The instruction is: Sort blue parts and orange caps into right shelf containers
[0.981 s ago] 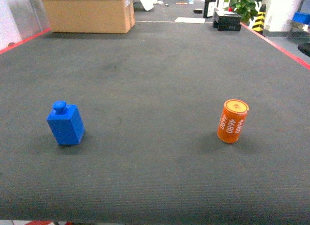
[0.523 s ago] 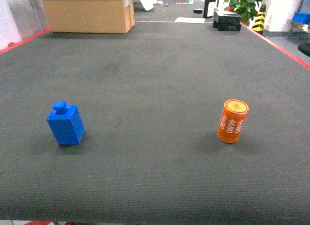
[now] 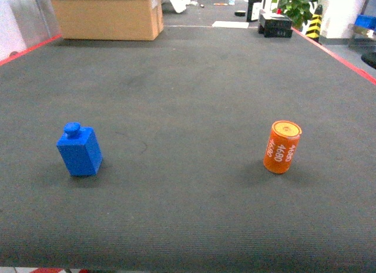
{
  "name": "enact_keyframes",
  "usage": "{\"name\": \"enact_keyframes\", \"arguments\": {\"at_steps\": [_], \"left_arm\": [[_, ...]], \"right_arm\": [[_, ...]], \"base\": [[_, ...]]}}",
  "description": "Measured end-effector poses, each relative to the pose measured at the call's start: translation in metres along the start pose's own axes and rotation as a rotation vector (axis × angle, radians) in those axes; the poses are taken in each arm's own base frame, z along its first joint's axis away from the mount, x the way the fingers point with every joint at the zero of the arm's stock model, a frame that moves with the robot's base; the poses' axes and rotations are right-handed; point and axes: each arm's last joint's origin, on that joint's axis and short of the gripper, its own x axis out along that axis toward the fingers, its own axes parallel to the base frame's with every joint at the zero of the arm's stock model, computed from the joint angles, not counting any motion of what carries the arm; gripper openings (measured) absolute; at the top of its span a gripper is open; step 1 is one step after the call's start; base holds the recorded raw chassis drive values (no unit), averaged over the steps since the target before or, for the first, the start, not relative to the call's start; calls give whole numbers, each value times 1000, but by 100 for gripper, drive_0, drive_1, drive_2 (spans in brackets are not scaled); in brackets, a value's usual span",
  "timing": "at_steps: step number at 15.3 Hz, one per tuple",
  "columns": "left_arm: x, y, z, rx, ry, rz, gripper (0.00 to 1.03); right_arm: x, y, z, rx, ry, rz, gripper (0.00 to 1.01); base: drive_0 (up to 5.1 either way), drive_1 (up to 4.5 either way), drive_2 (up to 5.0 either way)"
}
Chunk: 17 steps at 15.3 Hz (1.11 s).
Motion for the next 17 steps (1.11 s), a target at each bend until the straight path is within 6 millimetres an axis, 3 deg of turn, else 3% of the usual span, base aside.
{"name": "enact_keyframes", "arguments": {"at_steps": [12,15,17], "left_arm": [[0,0,0,0,0,0,98],[9,-9,-2,28,90,164,98],[22,-11,6,31,75,232,98]], "right_arm": [[0,0,0,0,0,0,98],[7,9,-2,-27,48,-131,98],[20,19,4,-49,37,-167,98]], "base": [[0,0,0],[0,0,0],[0,0,0]]}}
